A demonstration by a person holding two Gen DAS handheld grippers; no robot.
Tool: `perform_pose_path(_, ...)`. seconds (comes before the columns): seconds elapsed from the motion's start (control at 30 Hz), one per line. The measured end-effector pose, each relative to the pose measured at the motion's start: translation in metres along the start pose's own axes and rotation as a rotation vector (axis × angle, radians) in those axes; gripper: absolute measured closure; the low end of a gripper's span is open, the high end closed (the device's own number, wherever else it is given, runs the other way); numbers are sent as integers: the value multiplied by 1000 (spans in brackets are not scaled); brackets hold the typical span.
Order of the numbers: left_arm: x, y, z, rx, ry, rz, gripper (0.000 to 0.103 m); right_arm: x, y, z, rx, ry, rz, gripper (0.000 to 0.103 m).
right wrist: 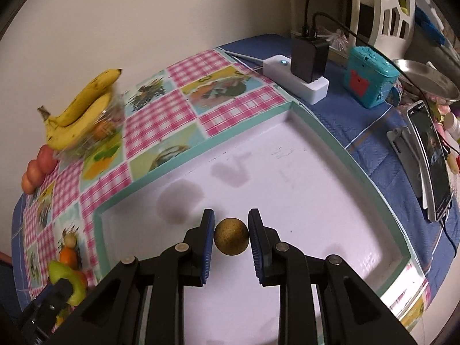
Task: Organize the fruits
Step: 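Carry the brown fruit with the right gripper while the left gripper carries the pear over the white tray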
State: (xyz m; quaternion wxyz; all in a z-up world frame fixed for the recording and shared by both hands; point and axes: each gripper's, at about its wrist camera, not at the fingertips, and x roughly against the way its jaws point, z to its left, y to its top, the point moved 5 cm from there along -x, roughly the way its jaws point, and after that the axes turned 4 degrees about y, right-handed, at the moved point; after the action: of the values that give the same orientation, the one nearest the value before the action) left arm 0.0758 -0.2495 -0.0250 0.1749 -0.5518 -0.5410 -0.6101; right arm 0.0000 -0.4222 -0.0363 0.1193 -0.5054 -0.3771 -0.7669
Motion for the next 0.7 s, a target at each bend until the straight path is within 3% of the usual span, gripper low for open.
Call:
perform_pose_path(0.33,-52,4,-13,-12,9,51,61,-20,16,-6,-11,-16,0,78)
perform_pose_path(0.7,-58,8,-14,-33,11,38,60,-44,19,-12,-18,-47,28,78)
